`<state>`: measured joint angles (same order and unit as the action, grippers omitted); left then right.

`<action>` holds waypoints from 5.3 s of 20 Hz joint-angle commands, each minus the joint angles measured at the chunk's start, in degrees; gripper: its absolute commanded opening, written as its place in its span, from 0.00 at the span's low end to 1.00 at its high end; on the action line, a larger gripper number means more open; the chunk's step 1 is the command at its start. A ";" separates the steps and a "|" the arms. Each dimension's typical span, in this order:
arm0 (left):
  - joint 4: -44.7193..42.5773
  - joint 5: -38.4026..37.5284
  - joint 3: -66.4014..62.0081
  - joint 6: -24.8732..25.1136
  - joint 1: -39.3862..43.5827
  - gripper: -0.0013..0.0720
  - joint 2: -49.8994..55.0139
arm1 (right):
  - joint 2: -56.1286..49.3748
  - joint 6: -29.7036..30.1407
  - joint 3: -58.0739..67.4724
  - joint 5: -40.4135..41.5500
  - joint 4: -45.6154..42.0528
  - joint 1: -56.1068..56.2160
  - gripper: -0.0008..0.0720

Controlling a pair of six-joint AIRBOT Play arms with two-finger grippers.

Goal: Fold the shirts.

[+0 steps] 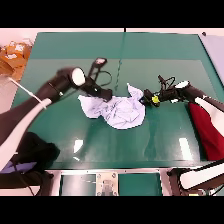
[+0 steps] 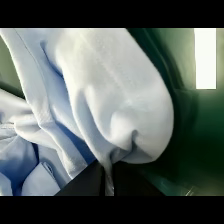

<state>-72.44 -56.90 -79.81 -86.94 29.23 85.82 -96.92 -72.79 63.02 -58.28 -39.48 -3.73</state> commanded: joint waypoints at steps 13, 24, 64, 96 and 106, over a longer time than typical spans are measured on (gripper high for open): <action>-8.83 -5.70 -3.98 -3.06 3.15 0.04 8.66 | -0.02 0.02 0.72 -4.63 -1.07 -6.88 0.04; -20.81 -11.89 -5.07 -5.09 -12.33 0.04 -10.91 | 12.81 1.77 10.23 -17.94 6.99 -24.04 0.04; -3.65 -18.97 -26.51 4.83 -30.69 0.68 12.70 | 7.02 2.97 14.40 -15.43 0.76 -29.57 0.36; 30.77 -8.07 11.45 24.52 -35.58 0.68 13.11 | 14.27 4.50 -20.20 14.45 6.97 -18.51 0.04; 16.13 -15.30 11.06 19.54 -35.17 0.05 2.91 | 14.29 5.60 -18.88 9.70 6.95 -19.43 0.04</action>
<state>-48.31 -74.83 -68.82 -63.61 -5.85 92.77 -82.67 -67.64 43.64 -47.09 -32.64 -22.94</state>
